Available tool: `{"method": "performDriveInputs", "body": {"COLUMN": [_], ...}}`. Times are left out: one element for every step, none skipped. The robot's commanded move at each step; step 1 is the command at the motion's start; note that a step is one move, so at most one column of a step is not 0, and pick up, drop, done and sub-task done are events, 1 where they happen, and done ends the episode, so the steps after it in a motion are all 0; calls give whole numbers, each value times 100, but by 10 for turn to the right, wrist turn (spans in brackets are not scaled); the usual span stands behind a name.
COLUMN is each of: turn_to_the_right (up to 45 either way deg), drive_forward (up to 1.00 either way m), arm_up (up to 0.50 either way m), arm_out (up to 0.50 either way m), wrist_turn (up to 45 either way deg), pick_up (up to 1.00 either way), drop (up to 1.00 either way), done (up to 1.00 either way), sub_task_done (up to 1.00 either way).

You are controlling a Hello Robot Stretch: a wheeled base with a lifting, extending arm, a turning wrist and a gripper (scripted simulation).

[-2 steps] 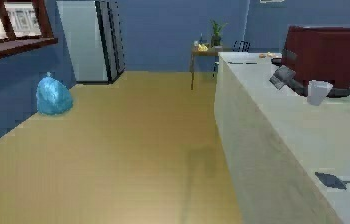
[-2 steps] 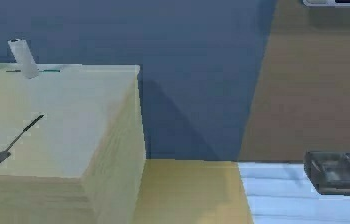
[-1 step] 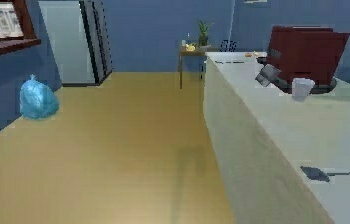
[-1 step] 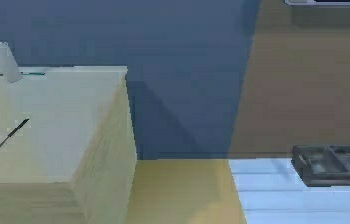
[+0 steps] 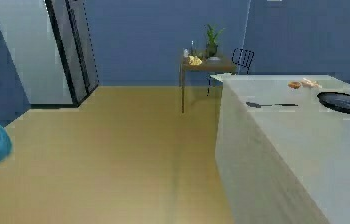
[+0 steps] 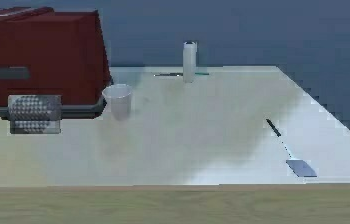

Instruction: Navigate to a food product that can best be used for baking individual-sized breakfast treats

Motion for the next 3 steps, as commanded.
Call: {"method": "performDriveInputs", "body": {"turn_to_the_right": [0, 0, 420], "drive_forward": [100, 85, 0], "arm_up": [0, 0, 0], "arm_out": [0, 0, 0], "wrist_turn": [0, 0, 0], "pick_up": [0, 0, 0], "drop": [0, 0, 0], "done": [0, 0, 0], "sub_task_done": [0, 0, 0]}}
